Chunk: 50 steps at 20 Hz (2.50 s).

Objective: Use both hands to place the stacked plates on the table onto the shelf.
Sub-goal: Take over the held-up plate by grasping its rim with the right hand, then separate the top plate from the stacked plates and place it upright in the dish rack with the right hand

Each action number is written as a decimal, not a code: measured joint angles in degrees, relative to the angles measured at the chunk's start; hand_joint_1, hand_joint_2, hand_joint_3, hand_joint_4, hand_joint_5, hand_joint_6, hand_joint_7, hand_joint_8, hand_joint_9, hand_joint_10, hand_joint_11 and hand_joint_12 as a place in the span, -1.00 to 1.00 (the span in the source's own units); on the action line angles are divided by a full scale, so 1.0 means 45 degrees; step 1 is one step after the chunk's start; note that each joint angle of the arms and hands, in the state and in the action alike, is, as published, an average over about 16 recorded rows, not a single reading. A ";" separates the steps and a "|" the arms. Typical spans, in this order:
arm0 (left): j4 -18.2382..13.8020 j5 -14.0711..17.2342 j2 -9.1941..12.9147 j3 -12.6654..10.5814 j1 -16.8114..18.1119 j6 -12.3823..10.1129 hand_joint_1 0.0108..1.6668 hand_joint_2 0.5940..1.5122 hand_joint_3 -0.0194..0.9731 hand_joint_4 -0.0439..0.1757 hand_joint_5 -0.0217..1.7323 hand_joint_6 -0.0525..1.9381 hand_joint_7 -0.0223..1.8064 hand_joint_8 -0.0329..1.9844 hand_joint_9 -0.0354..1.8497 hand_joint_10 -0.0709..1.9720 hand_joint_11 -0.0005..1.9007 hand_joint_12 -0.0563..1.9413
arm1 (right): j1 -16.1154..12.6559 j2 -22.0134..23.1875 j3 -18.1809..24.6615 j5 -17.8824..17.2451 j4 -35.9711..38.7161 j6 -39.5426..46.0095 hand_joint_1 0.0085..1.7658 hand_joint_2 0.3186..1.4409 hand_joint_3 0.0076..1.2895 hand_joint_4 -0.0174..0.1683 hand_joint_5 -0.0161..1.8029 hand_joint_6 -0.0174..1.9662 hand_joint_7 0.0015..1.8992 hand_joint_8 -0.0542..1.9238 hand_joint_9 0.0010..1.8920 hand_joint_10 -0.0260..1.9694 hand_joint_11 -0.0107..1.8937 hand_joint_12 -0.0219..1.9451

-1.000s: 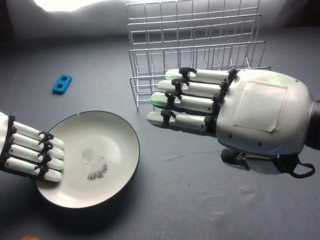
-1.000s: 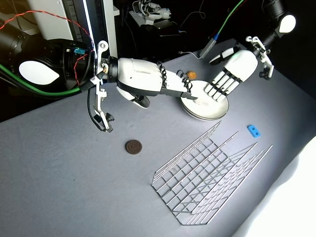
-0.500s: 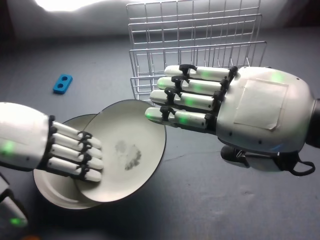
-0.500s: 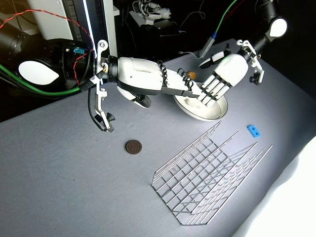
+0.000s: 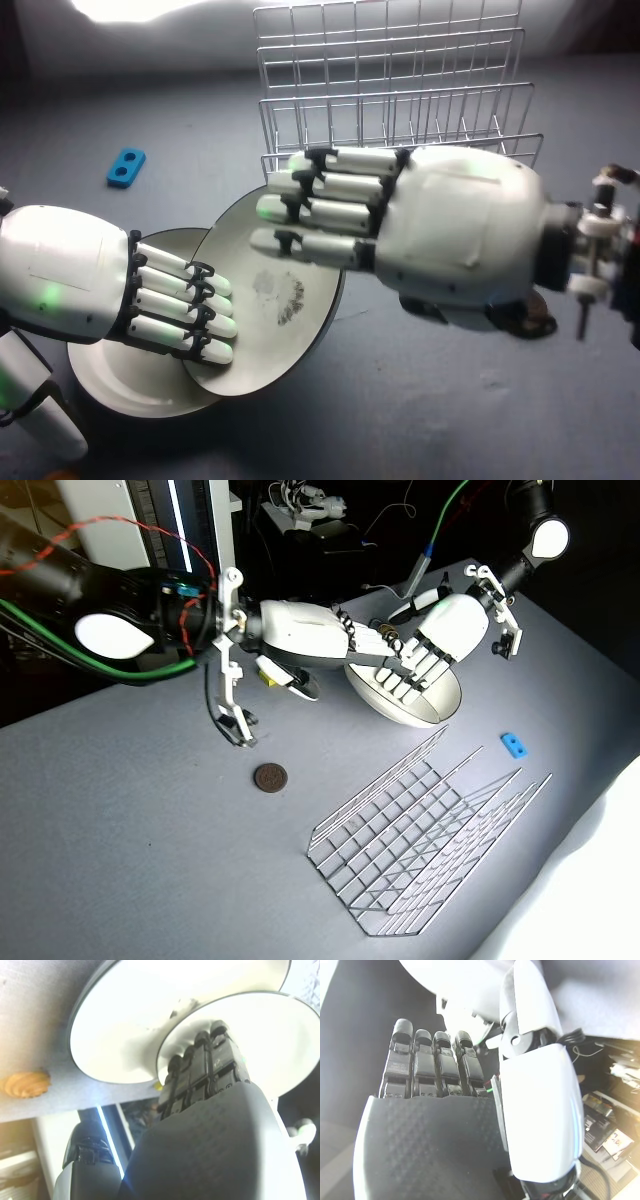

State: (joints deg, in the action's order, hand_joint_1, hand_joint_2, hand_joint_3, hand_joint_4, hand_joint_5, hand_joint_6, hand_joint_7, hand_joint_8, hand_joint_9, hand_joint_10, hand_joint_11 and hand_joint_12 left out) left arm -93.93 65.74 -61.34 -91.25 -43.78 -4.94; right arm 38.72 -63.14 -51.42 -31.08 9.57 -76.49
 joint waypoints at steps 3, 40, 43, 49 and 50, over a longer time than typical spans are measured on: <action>-0.0007 -0.0046 0.0013 0.0066 0.0017 -0.0011 -0.99 0.12 -0.92 -0.59 -0.97 -0.94 -0.98 -0.98 -0.94 -0.93 -0.98 -0.94 | -0.0128 -0.0741 -0.0607 0.0200 0.0002 -0.0184 0.41 0.23 -0.98 -0.74 -0.84 -0.96 -0.95 -0.93 -0.95 -0.96 -0.97 -0.59; 0.1425 0.1061 0.0684 -0.1248 0.0731 -0.0029 -1.00 0.16 -0.92 -0.61 -0.95 -0.94 -0.96 -0.98 -0.94 -0.92 -0.98 -0.94 | -0.1373 -0.2910 -0.1836 0.0499 0.0001 -0.0651 0.43 0.14 -0.99 -0.71 0.09 -0.23 0.12 -0.27 0.27 -0.54 0.02 0.03; 0.1576 0.1195 0.0865 -0.1527 0.0766 -0.0065 -1.00 0.16 -0.92 -0.61 -0.95 -0.94 -0.96 -0.98 -0.94 -0.92 -0.98 -0.94 | -0.1700 -0.2479 -0.1282 0.0618 -0.0170 -0.0658 0.44 0.14 -0.99 -0.75 0.11 -0.19 0.13 -0.25 0.23 -0.38 0.03 0.04; 0.1795 0.1396 0.1129 -0.1977 0.0639 -0.0137 -1.00 0.17 -0.92 -0.61 -0.95 -0.94 -0.96 -0.98 -0.94 -0.92 -0.98 -0.94 | -0.2588 -0.1170 0.0098 0.0893 -0.0804 -0.0513 0.48 0.14 -0.99 -0.81 0.14 -0.10 0.12 -0.20 0.15 -0.07 0.03 0.06; 0.1810 0.1423 0.1164 -0.2030 0.0604 -0.0146 -1.00 0.17 -0.92 -0.61 -0.95 -0.94 -0.96 -0.98 -0.94 -0.92 -0.98 -0.94 | -0.2759 -0.0891 0.0327 0.0958 -0.0918 -0.0390 0.48 0.14 -0.99 -0.82 0.15 -0.09 0.11 -0.20 0.14 -0.04 0.03 0.07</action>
State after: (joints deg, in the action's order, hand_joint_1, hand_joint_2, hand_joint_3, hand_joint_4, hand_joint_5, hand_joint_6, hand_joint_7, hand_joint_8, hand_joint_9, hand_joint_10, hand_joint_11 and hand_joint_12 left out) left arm -85.79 72.14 -56.10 -100.39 -41.07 -5.60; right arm 26.30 -67.15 -49.95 -26.76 5.44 -78.25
